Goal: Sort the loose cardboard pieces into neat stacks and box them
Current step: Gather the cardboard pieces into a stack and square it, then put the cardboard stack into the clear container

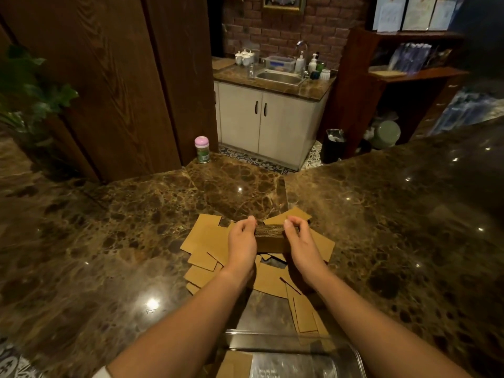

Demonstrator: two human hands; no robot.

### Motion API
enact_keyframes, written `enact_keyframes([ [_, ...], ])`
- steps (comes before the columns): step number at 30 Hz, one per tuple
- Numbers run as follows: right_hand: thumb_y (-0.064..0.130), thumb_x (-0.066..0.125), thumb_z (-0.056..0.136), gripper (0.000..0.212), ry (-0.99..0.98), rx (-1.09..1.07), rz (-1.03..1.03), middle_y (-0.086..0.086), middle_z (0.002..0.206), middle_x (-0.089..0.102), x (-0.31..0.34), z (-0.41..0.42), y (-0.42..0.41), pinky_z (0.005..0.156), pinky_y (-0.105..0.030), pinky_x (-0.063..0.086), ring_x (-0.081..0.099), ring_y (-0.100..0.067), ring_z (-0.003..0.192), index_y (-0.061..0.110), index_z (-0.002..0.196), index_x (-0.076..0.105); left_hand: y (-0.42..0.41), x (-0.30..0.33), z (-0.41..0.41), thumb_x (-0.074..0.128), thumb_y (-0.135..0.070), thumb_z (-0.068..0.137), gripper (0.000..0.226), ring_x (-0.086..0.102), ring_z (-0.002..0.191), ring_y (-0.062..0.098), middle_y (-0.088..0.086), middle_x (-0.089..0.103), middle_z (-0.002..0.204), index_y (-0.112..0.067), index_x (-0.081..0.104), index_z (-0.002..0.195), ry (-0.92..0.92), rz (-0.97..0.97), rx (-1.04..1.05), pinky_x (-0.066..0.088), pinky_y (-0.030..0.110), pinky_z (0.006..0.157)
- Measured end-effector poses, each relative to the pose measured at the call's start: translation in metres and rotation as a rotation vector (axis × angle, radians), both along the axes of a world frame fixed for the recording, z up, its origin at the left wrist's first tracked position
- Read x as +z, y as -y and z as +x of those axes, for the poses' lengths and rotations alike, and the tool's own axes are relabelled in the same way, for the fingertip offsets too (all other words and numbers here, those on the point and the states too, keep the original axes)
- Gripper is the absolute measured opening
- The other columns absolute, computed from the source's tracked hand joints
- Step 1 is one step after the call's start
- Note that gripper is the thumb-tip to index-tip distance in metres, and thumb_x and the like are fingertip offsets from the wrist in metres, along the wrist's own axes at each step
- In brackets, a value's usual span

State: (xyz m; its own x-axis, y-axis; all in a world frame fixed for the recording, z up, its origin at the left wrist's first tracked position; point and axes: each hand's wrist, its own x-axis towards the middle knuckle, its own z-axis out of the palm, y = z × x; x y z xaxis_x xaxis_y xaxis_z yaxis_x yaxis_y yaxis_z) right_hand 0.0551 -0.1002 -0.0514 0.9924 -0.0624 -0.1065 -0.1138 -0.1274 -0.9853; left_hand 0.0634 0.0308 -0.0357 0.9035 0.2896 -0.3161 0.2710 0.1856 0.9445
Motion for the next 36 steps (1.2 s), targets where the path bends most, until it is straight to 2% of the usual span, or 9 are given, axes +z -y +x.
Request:
enact_keyframes([
  [4, 0.037, 0.043, 0.106, 0.024, 0.058, -0.034, 0.082, 0.001, 0.106, 0.069, 0.000, 0.008, -0.005, 0.077, -0.023, 0.054, 0.068, -0.008, 0.093, 0.022, 0.111, 0.062, -0.002, -0.001, 0.002, 0.046, -0.017, 0.102, 0.023, 0.063, 0.089, 0.020, 0.008, 0.065, 0.101, -0.016, 0.066, 0.092, 0.028, 0.041, 0.040, 0.054, 0.037, 0.078],
  [7, 0.031, 0.043, 0.107, 0.021, 0.054, -0.008, -0.020, 0.003, 0.108, 0.064, -0.010, 0.007, -0.005, 0.083, -0.025, 0.050, 0.063, -0.017, 0.102, 0.020, 0.116, 0.058, -0.003, -0.006, 0.002, 0.041, -0.012, 0.103, 0.028, 0.058, 0.085, 0.007, -0.003, 0.060, 0.094, -0.009, 0.068, 0.105, 0.032, 0.130, -0.024, 0.048, 0.019, 0.067],
  [10, 0.034, 0.044, 0.106, 0.012, 0.034, 0.022, -0.078, 0.004, 0.110, 0.062, -0.010, 0.005, -0.002, 0.074, -0.012, 0.047, 0.063, -0.006, 0.097, 0.031, 0.112, 0.054, -0.001, -0.005, 0.003, 0.040, -0.012, 0.103, 0.028, 0.055, 0.081, 0.003, -0.009, 0.056, 0.090, -0.006, 0.067, 0.106, 0.030, 0.178, -0.037, 0.044, 0.013, 0.062],
  [13, 0.043, 0.064, 0.094, 0.034, -0.029, 0.168, -0.106, 0.008, 0.116, 0.061, 0.000, 0.001, 0.009, 0.071, -0.010, 0.050, 0.064, 0.004, 0.095, 0.035, 0.123, 0.049, -0.002, 0.002, 0.002, 0.041, -0.011, 0.102, 0.027, 0.060, 0.083, 0.014, -0.001, 0.061, 0.091, -0.008, 0.067, 0.099, 0.012, 0.143, -0.031, 0.050, 0.025, 0.071],
  [18, 0.015, 0.072, 0.090, 0.041, 0.102, 0.206, -0.366, 0.013, 0.109, 0.061, 0.036, -0.013, 0.017, 0.082, -0.027, 0.056, 0.063, -0.009, 0.101, 0.042, 0.111, 0.051, -0.010, 0.040, -0.002, 0.048, -0.028, 0.101, 0.023, 0.067, 0.094, 0.025, 0.008, 0.068, 0.107, -0.015, 0.062, 0.113, 0.086, 0.114, -0.132, 0.058, 0.044, 0.082],
  [23, 0.014, 0.070, 0.091, 0.033, -0.017, -0.036, 0.216, -0.008, 0.114, 0.069, 0.083, -0.043, 0.008, 0.084, -0.045, 0.060, 0.071, -0.026, 0.099, 0.023, 0.121, 0.059, -0.034, 0.092, -0.029, 0.074, -0.046, 0.081, 0.068, 0.067, 0.099, 0.002, -0.005, 0.061, 0.122, -0.048, 0.038, 0.138, 0.380, 0.003, -0.312, 0.053, 0.015, 0.069],
  [27, 0.010, 0.067, 0.091, 0.025, -0.134, -0.027, 0.525, -0.012, 0.103, 0.076, 0.107, -0.074, -0.016, 0.060, -0.031, 0.059, 0.074, -0.023, 0.085, 0.009, 0.117, 0.065, -0.028, 0.106, -0.060, 0.064, -0.020, 0.094, 0.052, 0.065, 0.100, -0.003, -0.004, 0.062, 0.123, -0.039, 0.044, 0.138, 0.444, 0.056, -0.342, 0.055, 0.021, 0.079],
  [29, 0.014, 0.069, 0.089, 0.027, -0.169, 0.000, 0.422, -0.005, 0.095, 0.078, 0.115, -0.092, -0.024, 0.057, -0.030, 0.058, 0.075, -0.019, 0.081, 0.015, 0.115, 0.064, -0.031, 0.107, -0.077, 0.061, -0.012, 0.095, 0.046, 0.062, 0.106, 0.003, 0.000, 0.061, 0.128, -0.032, 0.050, 0.135, 0.430, 0.143, -0.297, 0.053, 0.022, 0.084],
  [36, 0.037, 0.072, 0.088, 0.035, -0.102, 0.169, 0.049, 0.011, 0.109, 0.074, 0.119, -0.137, -0.029, 0.068, -0.025, 0.050, 0.070, -0.009, 0.096, 0.033, 0.122, 0.062, -0.058, 0.098, -0.133, 0.068, 0.000, 0.087, 0.056, 0.067, 0.094, 0.011, 0.004, 0.070, 0.109, -0.022, 0.057, 0.138, 0.289, 0.179, -0.439, 0.052, 0.013, 0.063],
])
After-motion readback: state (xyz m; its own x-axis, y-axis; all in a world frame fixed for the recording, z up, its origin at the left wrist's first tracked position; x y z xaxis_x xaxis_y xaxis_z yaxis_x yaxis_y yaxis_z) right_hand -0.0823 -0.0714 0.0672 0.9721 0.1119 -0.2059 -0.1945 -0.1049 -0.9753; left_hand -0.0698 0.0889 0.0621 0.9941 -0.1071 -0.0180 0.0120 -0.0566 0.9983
